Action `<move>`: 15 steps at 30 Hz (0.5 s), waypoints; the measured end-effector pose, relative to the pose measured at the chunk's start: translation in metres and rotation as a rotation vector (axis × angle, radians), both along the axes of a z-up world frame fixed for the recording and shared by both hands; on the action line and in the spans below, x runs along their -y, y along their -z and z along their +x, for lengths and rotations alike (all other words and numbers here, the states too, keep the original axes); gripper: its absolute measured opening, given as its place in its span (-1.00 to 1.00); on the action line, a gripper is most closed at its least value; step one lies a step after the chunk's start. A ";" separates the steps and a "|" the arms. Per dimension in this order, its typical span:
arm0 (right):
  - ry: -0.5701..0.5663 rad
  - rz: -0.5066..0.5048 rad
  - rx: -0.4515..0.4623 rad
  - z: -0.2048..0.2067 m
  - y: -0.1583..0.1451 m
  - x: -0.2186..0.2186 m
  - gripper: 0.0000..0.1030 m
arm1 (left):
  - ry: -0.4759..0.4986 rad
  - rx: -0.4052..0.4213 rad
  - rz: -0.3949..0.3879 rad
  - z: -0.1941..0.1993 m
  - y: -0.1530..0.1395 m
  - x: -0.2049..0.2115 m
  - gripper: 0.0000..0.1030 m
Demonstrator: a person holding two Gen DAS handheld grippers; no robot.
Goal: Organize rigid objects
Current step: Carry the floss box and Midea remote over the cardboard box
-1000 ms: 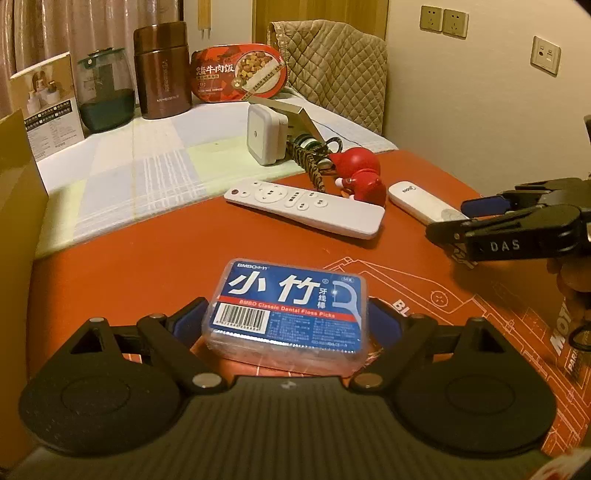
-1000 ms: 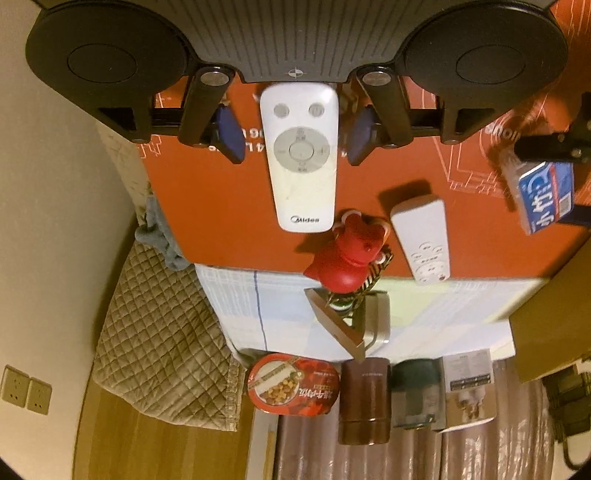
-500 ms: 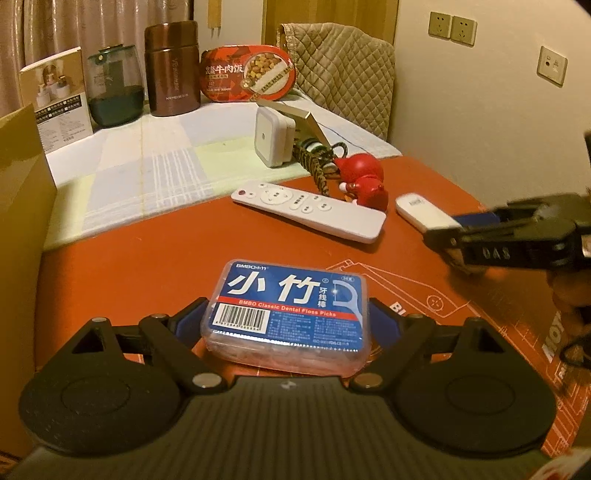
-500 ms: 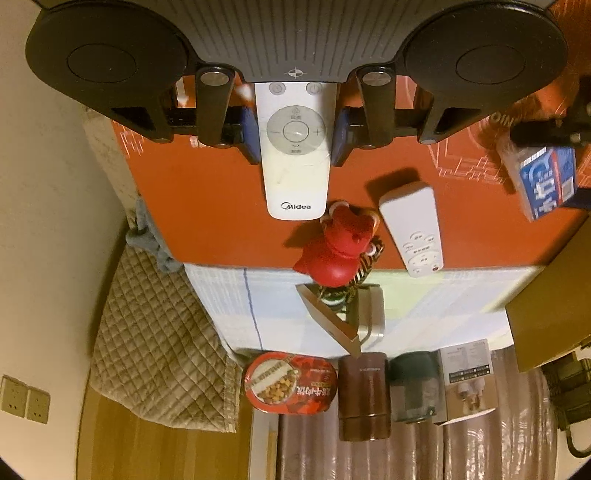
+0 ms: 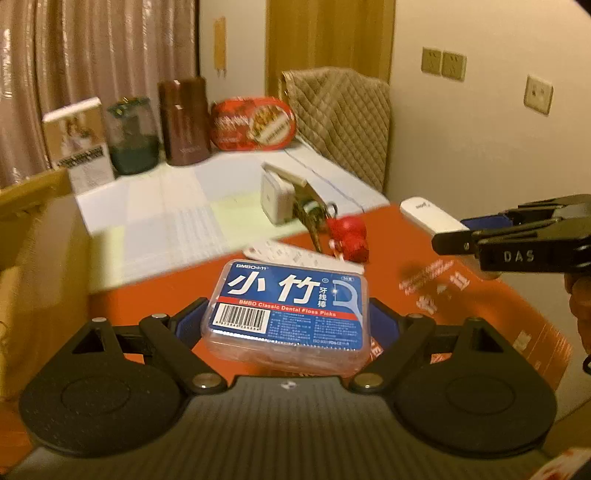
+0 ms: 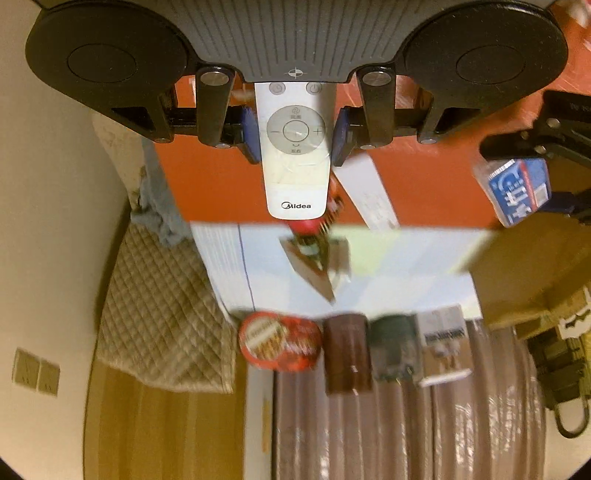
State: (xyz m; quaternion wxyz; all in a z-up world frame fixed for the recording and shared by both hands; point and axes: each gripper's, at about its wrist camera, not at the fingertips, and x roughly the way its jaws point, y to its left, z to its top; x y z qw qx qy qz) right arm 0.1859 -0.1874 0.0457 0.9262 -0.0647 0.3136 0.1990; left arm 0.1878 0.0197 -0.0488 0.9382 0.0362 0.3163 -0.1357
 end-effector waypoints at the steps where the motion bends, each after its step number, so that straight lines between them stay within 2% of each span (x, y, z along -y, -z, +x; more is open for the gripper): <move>1: -0.009 0.010 0.009 -0.003 -0.012 -0.004 -0.27 | -0.006 0.008 0.003 -0.003 -0.008 -0.004 0.67; 10: -0.123 0.057 0.083 -0.036 -0.089 -0.052 -0.27 | -0.093 0.074 0.010 -0.032 -0.078 -0.048 0.67; 15: -0.202 0.079 0.116 -0.054 -0.117 -0.085 -0.27 | -0.148 0.105 0.018 -0.049 -0.105 -0.080 0.67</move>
